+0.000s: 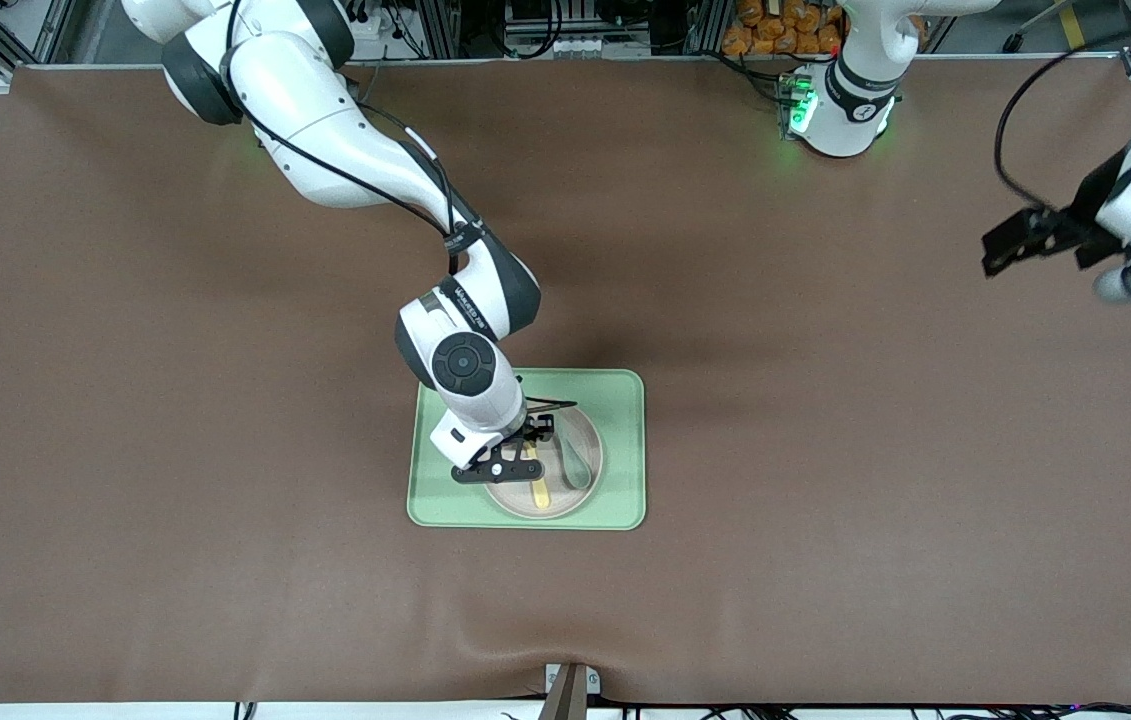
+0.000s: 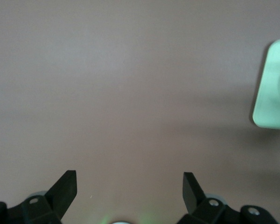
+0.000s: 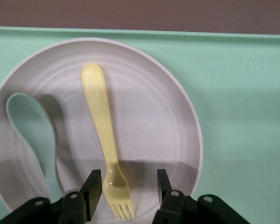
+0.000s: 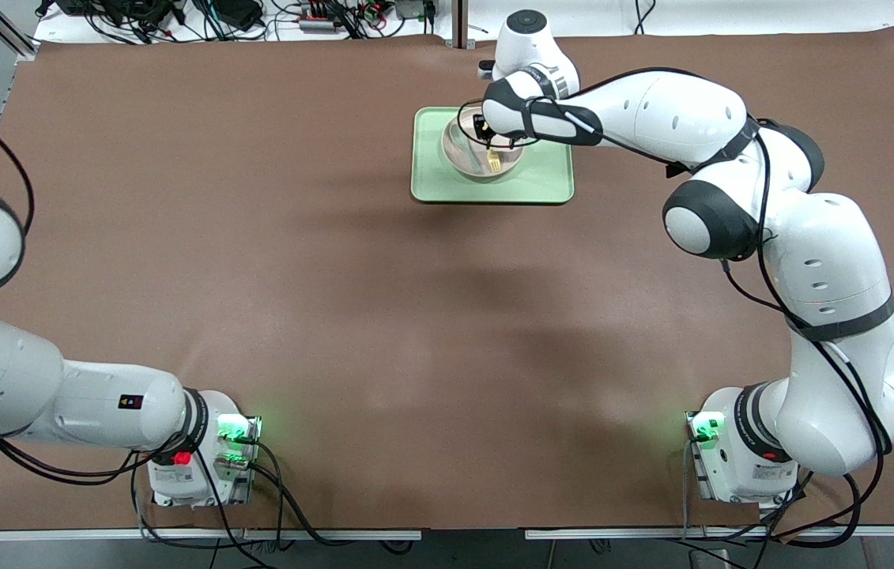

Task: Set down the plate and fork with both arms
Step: 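Grasp the yellow fork with the right gripper while the left gripper withdraws, then carry the yellow fork with the right gripper beside the plate on the tray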

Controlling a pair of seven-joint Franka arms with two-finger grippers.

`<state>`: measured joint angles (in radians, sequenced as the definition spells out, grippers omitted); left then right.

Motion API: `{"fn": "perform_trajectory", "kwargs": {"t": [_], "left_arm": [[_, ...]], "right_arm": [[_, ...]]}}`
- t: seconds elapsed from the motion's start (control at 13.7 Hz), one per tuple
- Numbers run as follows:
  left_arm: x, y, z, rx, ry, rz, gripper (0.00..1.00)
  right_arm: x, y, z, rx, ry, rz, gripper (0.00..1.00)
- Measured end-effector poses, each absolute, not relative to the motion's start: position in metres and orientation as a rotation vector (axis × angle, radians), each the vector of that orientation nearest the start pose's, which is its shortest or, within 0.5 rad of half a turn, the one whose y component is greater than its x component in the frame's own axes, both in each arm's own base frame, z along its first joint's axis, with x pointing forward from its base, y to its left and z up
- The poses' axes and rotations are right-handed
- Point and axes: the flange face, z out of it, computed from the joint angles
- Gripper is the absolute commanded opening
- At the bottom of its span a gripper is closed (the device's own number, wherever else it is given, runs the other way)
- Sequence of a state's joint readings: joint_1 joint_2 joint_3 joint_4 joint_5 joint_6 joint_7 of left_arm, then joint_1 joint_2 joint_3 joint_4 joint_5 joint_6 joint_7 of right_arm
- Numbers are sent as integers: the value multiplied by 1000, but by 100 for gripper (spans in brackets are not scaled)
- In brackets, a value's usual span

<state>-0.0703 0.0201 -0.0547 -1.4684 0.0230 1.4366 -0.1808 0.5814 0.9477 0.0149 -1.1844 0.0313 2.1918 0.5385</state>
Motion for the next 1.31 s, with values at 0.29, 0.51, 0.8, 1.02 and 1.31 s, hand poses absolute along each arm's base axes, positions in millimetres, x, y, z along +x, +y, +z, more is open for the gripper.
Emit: {"fn": "perform_trajectory", "kwargs": {"t": [0.29,0.51,0.8,1.02,1.31], "left_arm": [[505,-69,679,-3130,-66,54,100],[502,-82,674,-3129,-26,72,100],[501,-93,672,-3127,5,77,100],[504,-95,665,-3124,10,100,100],[510,-97,656,-3123,53,123,100]], "right_arm": [[635,433,210,-3072,-59,-57,50],[632,437,208,-3074,-70,-55,50],[629,441,199,-3090,-86,-68,43],[629,443,197,-3101,-104,-79,13],[630,443,200,-3104,-112,-94,2]]}}
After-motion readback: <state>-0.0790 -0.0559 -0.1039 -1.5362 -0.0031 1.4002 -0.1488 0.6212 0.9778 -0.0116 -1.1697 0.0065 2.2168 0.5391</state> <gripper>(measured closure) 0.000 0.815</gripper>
